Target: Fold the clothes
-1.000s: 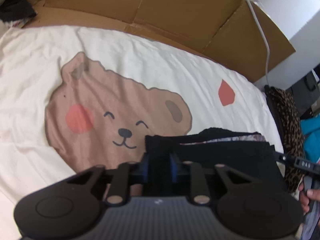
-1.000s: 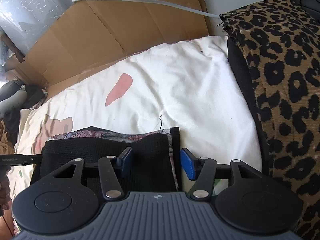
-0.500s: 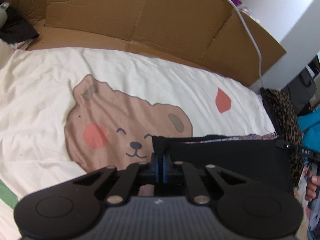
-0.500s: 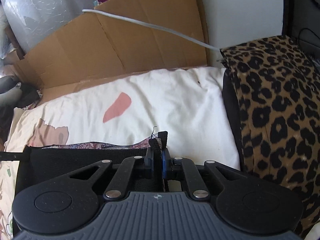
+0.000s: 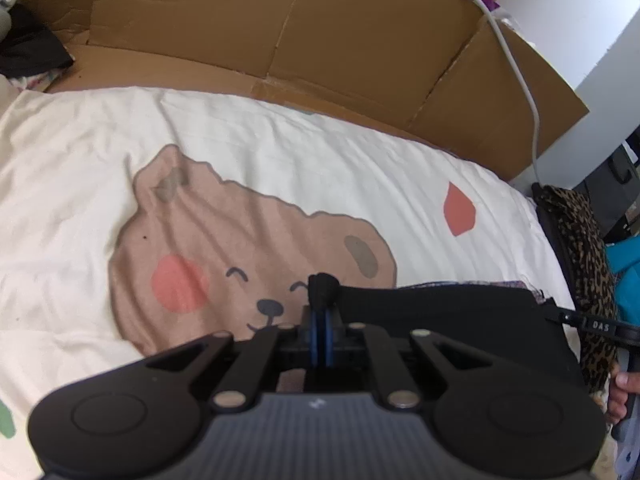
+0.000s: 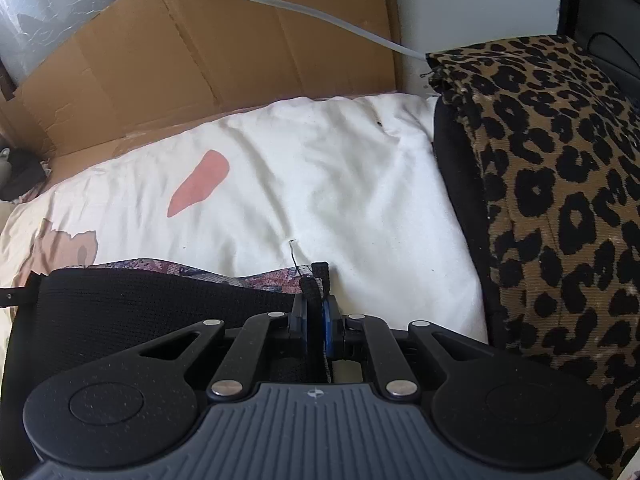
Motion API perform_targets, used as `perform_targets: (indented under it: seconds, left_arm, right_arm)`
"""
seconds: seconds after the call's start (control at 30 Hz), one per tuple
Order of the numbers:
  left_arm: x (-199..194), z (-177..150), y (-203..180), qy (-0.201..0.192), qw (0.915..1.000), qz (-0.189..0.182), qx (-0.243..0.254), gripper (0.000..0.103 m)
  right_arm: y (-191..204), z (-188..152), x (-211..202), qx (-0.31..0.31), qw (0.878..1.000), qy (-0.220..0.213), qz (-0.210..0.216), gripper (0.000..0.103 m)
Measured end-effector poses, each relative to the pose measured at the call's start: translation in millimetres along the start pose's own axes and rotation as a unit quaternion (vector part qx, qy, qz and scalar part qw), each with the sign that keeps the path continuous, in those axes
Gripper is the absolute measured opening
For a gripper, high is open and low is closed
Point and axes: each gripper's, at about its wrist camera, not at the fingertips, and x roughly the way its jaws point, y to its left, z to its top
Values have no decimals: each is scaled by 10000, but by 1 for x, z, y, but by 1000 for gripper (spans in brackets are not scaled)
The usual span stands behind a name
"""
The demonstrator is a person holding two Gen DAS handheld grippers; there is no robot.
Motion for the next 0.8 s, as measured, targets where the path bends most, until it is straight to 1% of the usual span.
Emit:
perform_targets:
  seconds: [0.07,0.1,0.13,0.17,0.2,0.23,0.3,0.33,0.5,0.57,0.63,0.73,0.8]
  left_arm:
    - [5,0,-2,31,10000,14,69,5]
    - [7,0,-3,54,9999,31,89,6]
    - [8,0,-4,77,9999,72,84,13]
    - [7,1,-5,86,9999,141,40,14]
    - [3,1,-5,79,9997,210,-10,24]
    - [0,2,-6,71,9996,278,-61,33]
    - [-8,3,-7,17,9995,305,-85,41]
    - [-13,3,-7,-18,9995,297,-83,44]
    - [-31,-3,-17,72,9995,307,-57,45]
    - [-40,-7,-25,140,9994,320,53,46]
    - [-50,-13,-33,227,9992,313,122,49]
    - [-64,-23,-45,381,9986,286,229,49]
    - [-73,-32,-56,468,9977,205,453,49]
  right_arm:
    - [1,1,-5,-49,10000,-53,-60,8]
    - [0,1,-9,-43,9999,-89,-105,10]
    - [-2,1,-13,-8,9999,-122,-111,17]
    - [-5,1,-17,89,9999,-136,-22,22]
    - [-7,-1,-23,172,9997,-137,93,38]
    - [-8,-4,-30,189,9995,-165,188,44]
    - [-6,-12,-43,77,9994,-219,247,44]
    - [-6,-17,-50,47,9994,-224,271,44]
    - [-14,-44,-81,299,9983,-149,477,44]
    - [-16,-55,-93,320,9980,-152,524,44]
    - [-18,-68,-106,331,9979,-156,538,43]
    - [-21,-86,-120,337,9980,-137,515,43]
    - [-22,-97,-125,338,9979,-71,554,43]
